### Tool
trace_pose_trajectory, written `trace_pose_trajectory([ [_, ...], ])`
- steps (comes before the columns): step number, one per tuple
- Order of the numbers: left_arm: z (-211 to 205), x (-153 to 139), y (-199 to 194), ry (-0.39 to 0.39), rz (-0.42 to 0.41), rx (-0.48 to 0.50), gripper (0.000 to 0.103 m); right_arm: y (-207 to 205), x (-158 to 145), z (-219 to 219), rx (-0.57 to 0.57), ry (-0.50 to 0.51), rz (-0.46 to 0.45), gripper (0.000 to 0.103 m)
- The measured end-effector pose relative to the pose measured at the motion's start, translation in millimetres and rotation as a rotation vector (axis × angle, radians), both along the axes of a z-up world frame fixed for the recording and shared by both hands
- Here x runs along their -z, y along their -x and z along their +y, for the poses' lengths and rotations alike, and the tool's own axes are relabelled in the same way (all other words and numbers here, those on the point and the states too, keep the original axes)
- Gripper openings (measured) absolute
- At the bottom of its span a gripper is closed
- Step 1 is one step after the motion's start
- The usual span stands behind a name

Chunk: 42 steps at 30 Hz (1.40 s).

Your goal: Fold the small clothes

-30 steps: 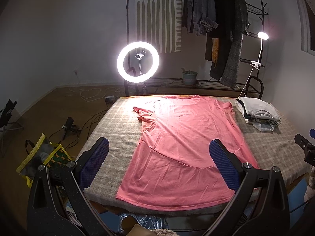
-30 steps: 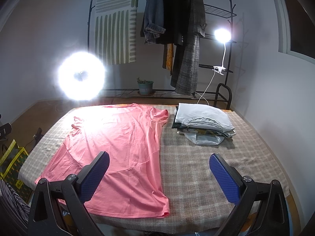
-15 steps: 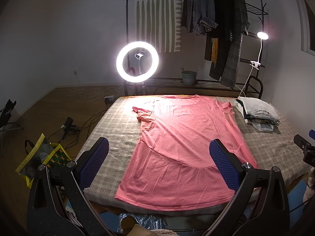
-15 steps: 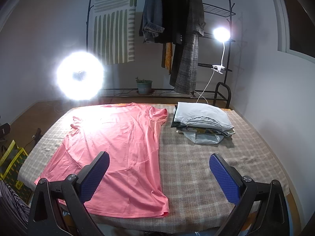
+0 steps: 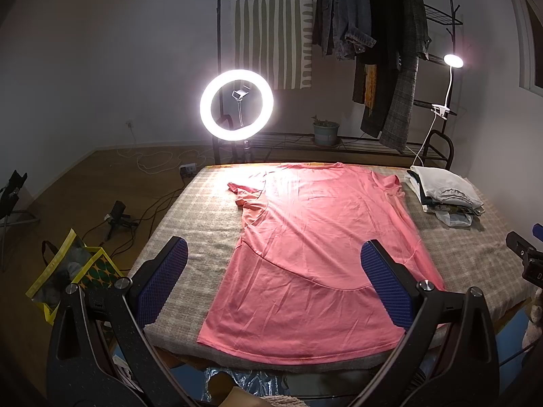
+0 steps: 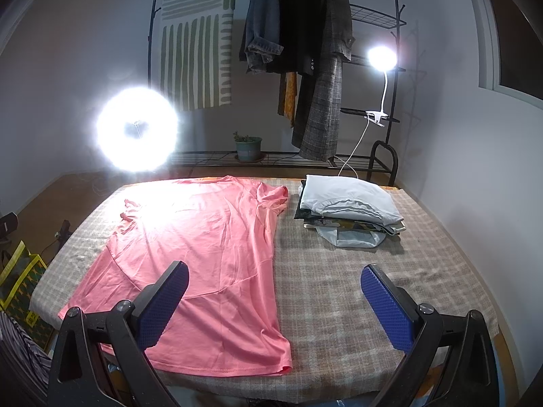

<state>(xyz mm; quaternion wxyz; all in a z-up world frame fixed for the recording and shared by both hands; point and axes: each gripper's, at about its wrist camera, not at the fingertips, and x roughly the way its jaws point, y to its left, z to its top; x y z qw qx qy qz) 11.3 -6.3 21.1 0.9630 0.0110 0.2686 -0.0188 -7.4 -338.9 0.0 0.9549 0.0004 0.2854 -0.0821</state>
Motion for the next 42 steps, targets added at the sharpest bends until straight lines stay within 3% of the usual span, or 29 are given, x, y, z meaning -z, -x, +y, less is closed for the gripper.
trace_pose_trajectory([
  [14,5,13,-12,0.009,0.030,-0.010,0.103,-14,4,3,0.016,0.001,0.022,0.102],
  [32,70,53,-42,0.039,0.086,-0.083,0.102,-64,-3,41,-0.018,0.042,0.030,0.100],
  [42,113,95,-60,0.113,0.211,-0.119,0.092,-111,-5,85,-0.096,0.072,0.028,0.098],
])
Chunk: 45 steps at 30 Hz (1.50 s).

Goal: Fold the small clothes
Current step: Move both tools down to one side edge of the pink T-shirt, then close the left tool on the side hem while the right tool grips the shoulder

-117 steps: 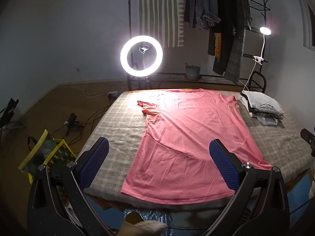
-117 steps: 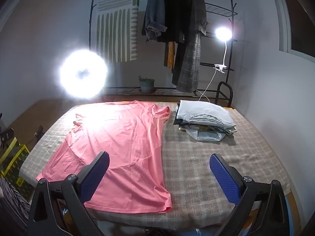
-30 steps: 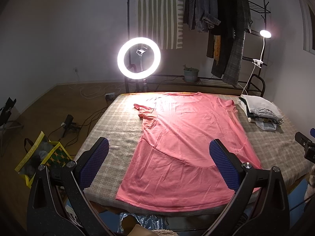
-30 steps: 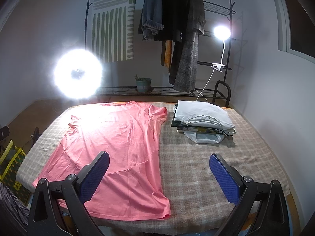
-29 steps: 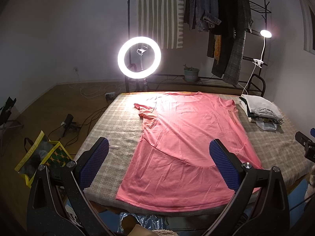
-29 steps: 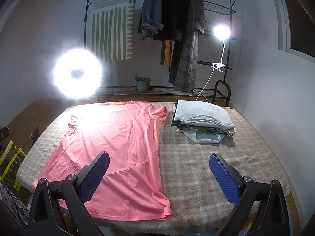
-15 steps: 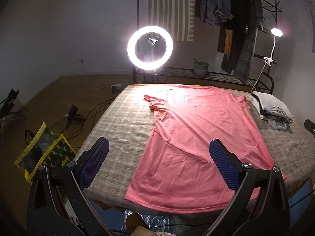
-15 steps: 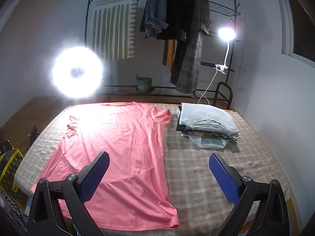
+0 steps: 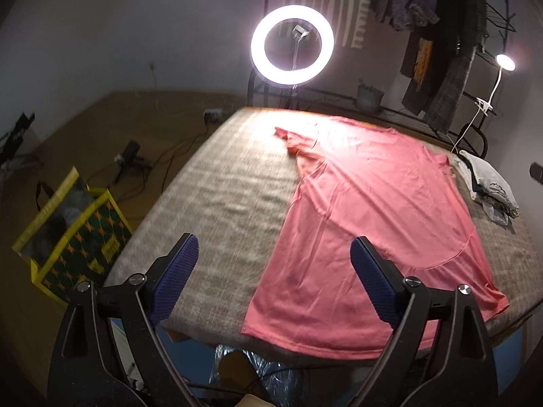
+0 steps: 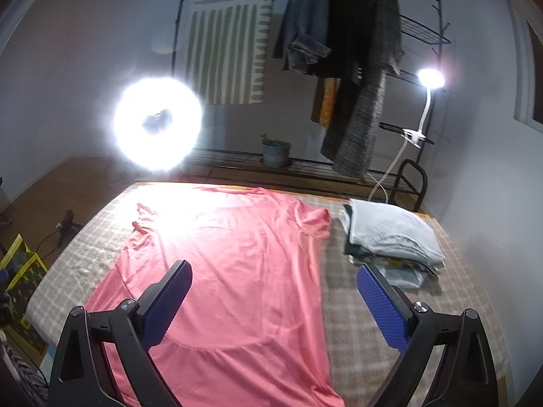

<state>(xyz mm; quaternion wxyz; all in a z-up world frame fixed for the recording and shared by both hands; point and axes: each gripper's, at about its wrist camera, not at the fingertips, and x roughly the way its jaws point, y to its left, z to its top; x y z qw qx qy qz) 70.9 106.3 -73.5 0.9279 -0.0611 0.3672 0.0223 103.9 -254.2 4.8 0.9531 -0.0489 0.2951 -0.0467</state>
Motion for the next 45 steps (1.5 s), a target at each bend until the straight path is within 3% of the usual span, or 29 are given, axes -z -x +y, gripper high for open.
trace_pose_trajectory([
  [3,11,16,-5,0.021,0.034,-0.007,0.091,-17,1,12,-0.030,0.015,0.005,0.092],
  [8,27,47,-14,0.077,0.117,-0.008,0.077,-57,1,40,-0.132,0.021,0.005,0.087],
  [13,38,77,-21,0.123,0.186,-0.005,0.073,-117,8,69,-0.263,-0.058,0.060,0.081],
  [17,48,99,-25,0.188,0.250,-0.001,0.062,-176,19,95,-0.344,-0.145,0.152,0.074],
  [20,51,109,-25,0.239,0.280,0.013,0.061,-214,33,119,-0.401,-0.197,0.222,0.072],
  [24,47,122,-28,0.230,0.324,0.036,0.061,-256,52,153,-0.473,-0.230,0.288,0.068],
  [31,43,139,-32,0.258,0.372,0.048,0.060,-333,97,190,-0.471,-0.298,0.402,0.064],
  [34,40,143,-35,0.267,0.375,0.055,0.047,-366,119,207,-0.459,-0.310,0.449,0.064],
  [37,37,145,-37,0.290,0.385,0.077,0.006,-388,137,227,-0.463,-0.297,0.485,0.064],
  [42,41,143,-37,0.325,0.376,0.075,0.001,-415,170,272,-0.485,-0.232,0.528,0.064],
  [45,41,142,-36,0.328,0.373,0.078,0.001,-423,194,300,-0.493,-0.128,0.562,0.063],
])
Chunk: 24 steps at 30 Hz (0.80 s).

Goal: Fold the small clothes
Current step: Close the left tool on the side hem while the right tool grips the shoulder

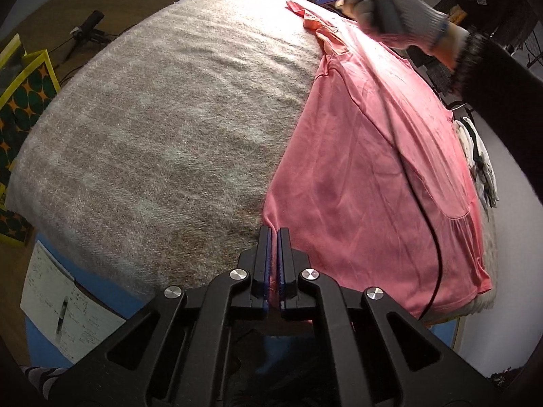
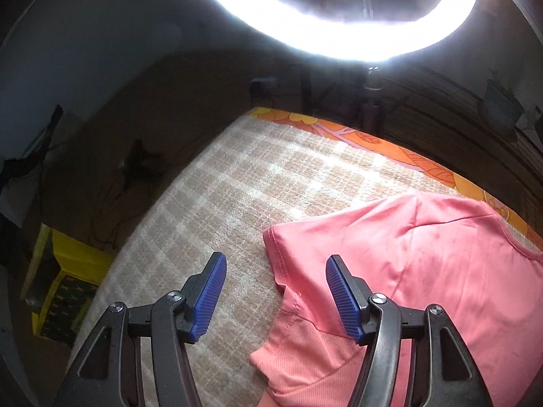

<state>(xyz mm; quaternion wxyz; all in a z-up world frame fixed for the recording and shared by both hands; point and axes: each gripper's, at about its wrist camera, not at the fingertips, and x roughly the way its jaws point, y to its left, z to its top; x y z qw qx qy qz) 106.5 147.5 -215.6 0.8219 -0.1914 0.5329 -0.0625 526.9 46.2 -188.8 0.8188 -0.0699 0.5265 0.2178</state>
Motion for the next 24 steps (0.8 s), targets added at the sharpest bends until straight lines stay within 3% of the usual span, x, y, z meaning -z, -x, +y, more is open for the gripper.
trace_pose_trajectory([
  [2,0,-1,1,-0.008,-0.006,0.001,0.000,-6,19,15,-0.016,0.081,0.006,0.061],
  [7,6,-2,5,0.001,-0.009,-0.021,0.000,-17,44,22,-0.009,0.205,0.000,0.037],
  [10,13,-10,9,-0.034,-0.042,-0.057,0.000,-21,42,22,-0.009,0.223,-0.013,0.015],
  [11,15,-12,11,-0.024,-0.052,-0.063,0.001,-22,41,22,-0.007,0.232,-0.018,0.002],
  [12,17,-13,12,-0.006,-0.056,-0.061,0.005,-25,40,21,-0.003,0.234,-0.023,0.001],
  [13,18,-13,13,0.004,-0.058,-0.055,0.023,-30,40,20,0.001,0.221,-0.025,0.001],
  [14,15,-12,13,-0.002,-0.055,-0.044,0.052,-30,37,18,0.005,0.205,-0.025,0.000],
  [15,11,-10,12,-0.023,-0.053,-0.024,0.059,-31,35,15,0.008,0.189,-0.025,0.000],
  [16,6,-9,11,-0.042,-0.055,-0.001,0.060,-33,32,13,0.010,0.177,-0.027,0.000],
  [17,0,-7,8,-0.065,-0.050,0.029,0.058,-34,29,10,0.010,0.168,-0.029,0.000],
  [18,-6,-4,7,-0.084,-0.040,0.055,0.050,-35,27,8,0.008,0.161,-0.029,0.000],
  [20,-15,-2,7,-0.167,-0.052,0.071,0.002,-35,22,5,0.000,0.148,-0.036,0.000],
  [24,-11,-5,11,-0.115,-0.055,0.073,0.000,-36,6,-3,-0.001,0.118,-0.048,0.000],
])
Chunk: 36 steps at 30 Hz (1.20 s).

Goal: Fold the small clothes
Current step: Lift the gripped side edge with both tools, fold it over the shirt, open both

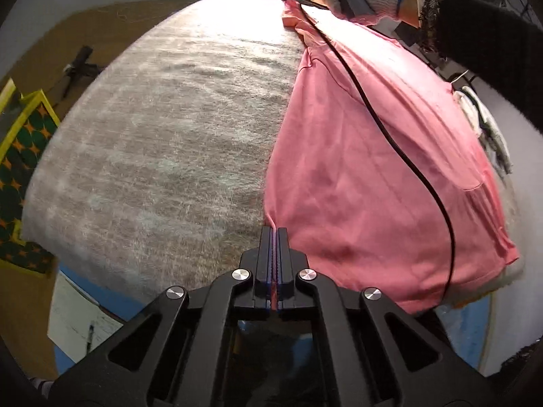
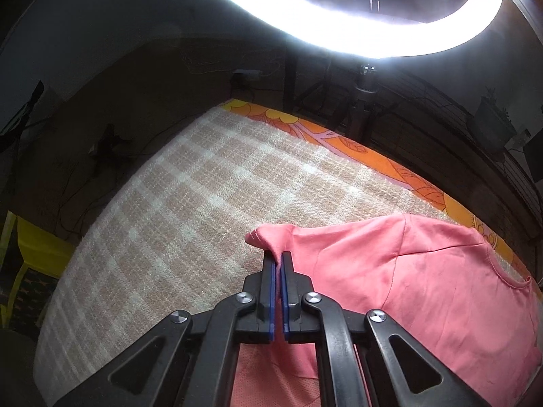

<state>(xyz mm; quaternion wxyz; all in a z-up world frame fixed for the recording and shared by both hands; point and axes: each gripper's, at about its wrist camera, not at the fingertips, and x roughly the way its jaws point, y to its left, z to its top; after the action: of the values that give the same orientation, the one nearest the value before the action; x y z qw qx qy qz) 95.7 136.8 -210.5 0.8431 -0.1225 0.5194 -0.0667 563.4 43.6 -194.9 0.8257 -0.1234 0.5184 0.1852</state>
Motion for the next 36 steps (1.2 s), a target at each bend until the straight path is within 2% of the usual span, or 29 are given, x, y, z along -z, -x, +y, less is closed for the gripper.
trace_pose_trajectory([
  [3,17,-5,4,0.079,-0.016,-0.065,0.000,4,-17,-13,0.013,-0.055,-0.036,0.000],
  [5,19,-3,3,0.101,-0.008,-0.075,0.000,3,-27,-24,0.047,-0.106,-0.054,0.000],
  [7,14,-3,4,0.077,-0.012,-0.058,0.000,-2,-24,-32,0.074,-0.102,-0.038,0.000],
  [10,9,-9,7,0.083,-0.028,-0.046,0.000,2,-22,-38,0.064,-0.077,-0.047,0.000],
  [14,7,-16,6,0.141,-0.044,-0.031,0.000,1,-41,-63,0.106,-0.204,-0.065,0.000],
  [21,-4,-27,10,0.175,-0.057,0.023,0.000,11,-64,-101,0.113,-0.249,-0.099,0.000],
  [29,-49,-41,16,0.145,-0.066,0.119,0.000,21,-80,-155,0.129,-0.301,-0.104,0.000],
  [36,-100,-42,17,0.159,-0.048,0.230,0.000,24,-66,-218,0.199,-0.290,-0.083,0.000],
])
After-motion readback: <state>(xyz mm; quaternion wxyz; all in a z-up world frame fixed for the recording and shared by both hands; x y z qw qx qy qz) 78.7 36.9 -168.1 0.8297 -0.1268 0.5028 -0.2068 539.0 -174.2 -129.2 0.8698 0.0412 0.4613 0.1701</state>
